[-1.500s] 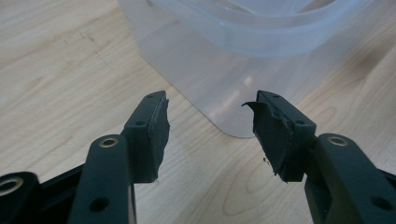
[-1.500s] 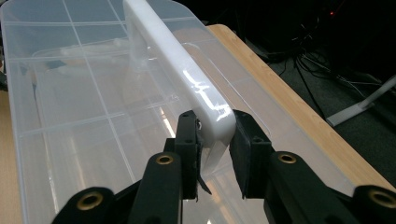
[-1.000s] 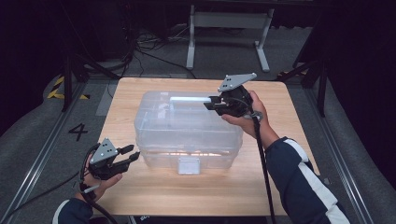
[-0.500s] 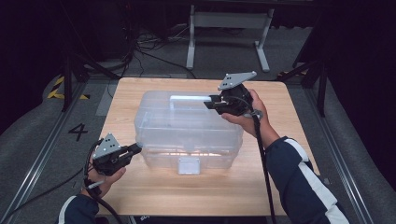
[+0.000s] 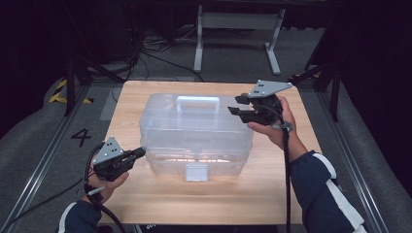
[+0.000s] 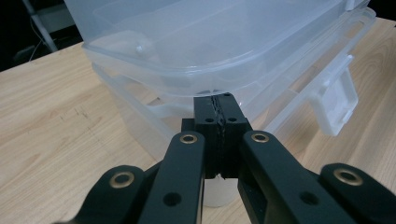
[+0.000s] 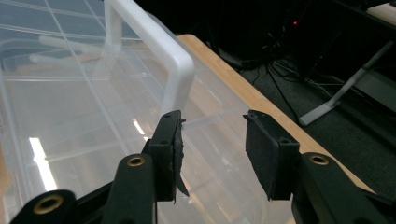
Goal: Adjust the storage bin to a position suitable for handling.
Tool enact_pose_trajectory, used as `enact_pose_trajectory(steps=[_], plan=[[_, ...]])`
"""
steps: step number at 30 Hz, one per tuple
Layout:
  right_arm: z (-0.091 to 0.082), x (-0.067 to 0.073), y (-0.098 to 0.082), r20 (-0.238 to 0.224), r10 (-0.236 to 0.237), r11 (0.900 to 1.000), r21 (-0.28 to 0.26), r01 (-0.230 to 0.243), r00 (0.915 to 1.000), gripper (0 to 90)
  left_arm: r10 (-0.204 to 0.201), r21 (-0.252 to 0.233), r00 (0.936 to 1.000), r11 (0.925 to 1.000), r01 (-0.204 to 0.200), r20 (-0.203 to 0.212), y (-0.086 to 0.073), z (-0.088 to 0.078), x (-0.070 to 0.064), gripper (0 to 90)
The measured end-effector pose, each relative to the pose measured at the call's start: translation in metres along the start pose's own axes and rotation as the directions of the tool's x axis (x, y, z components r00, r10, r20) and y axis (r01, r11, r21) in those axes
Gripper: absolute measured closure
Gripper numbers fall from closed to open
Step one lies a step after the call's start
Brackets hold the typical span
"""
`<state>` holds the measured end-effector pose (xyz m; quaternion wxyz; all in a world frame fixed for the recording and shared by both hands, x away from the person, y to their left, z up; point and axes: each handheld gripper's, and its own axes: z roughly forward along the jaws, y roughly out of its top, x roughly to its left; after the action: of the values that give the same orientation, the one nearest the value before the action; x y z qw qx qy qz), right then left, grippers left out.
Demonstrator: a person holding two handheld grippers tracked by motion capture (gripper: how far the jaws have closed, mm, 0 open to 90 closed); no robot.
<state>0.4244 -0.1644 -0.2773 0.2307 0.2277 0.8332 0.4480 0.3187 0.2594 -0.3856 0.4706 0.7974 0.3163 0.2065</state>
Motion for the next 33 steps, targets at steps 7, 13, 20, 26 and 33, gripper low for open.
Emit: enact_pose_trajectory(steps=[7, 13, 20, 26, 33], plan=[[-0.027, -0.010, -0.018, 0.034, 0.022, 1.000, -0.019, -0.022, 0.9992, 47.5, 0.007, -0.021, 1.0000, 0.9998, -0.007, 0.003, 0.008, -0.002, 0.002, 88.9], [-0.051, -0.017, -0.041, 0.076, 0.040, 0.998, -0.045, -0.037, 0.9963, 43.8, 0.021, -0.001, 0.9998, 0.9998, -0.021, 0.003, 0.012, -0.003, 0.003, 87.8], [-0.062, -0.026, -0.085, 0.140, 0.058, 0.998, -0.006, -0.057, 0.9885, 42.4, 0.027, -0.007, 0.9996, 0.9996, -0.027, -0.001, 0.016, -0.004, 0.004, 87.8], [-0.051, -0.010, -0.116, 0.095, 0.034, 0.999, -0.004, -0.034, 0.9949, 39.9, 0.027, -0.012, 0.9996, 0.9996, -0.027, 0.002, 0.022, -0.004, 0.005, 86.8], [-0.037, 0.001, -0.128, 0.058, 0.048, 0.999, -0.015, -0.048, 0.9971, 37.2, 0.036, -0.010, 0.9993, 0.9993, -0.036, 0.007, 0.028, -0.001, 0.002, 86.6]])
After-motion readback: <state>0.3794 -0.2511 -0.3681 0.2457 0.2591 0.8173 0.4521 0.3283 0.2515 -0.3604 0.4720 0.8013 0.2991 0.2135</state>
